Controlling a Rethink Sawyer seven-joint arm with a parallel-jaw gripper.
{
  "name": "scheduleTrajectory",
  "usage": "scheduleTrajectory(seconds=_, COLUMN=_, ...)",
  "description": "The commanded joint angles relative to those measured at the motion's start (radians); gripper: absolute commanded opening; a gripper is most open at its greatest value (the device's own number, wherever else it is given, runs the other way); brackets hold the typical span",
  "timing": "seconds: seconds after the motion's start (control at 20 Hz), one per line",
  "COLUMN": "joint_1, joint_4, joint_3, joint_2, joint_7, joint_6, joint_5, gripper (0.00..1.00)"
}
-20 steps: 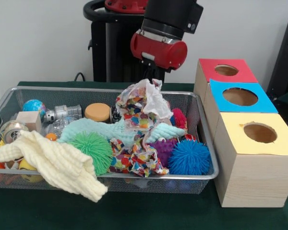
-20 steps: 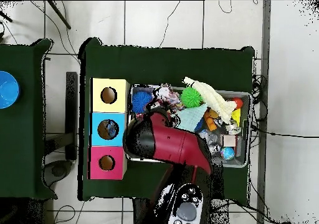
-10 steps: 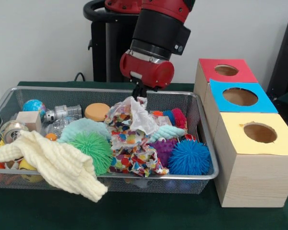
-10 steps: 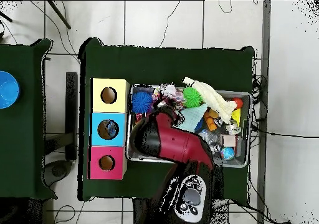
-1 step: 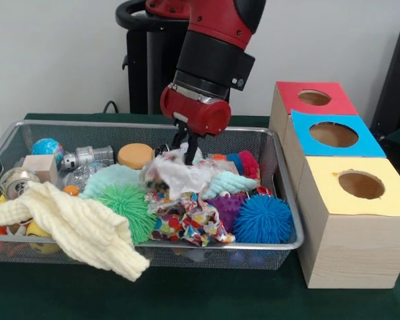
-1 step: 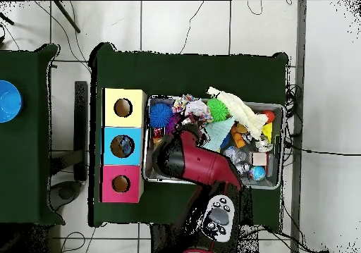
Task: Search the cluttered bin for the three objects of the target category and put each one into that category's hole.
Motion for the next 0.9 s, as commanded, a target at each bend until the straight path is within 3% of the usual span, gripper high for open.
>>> scheduleTrajectory(seconds=0.05, joint_1=0.044, joint_4=0.027, joint_3=-0.001, joint_2=0.063, joint_7=0.209, joint_6=-0.033, joint_5=0.098, gripper=1.00)
scheduleTrajectory(seconds=0.3, joint_1=0.017, joint_4=0.040, joint_3=0.044, joint_2=0.069, joint_7=0.189, joint_6=-0.050, joint_5=0.097, gripper=1.00)
scheduleTrajectory(seconds=0.9, joint_1=0.029, joint_4=0.043, joint_3=0.029, joint_2=0.054, joint_7=0.174, joint_6=0.004, joint_5=0.115, gripper=1.00)
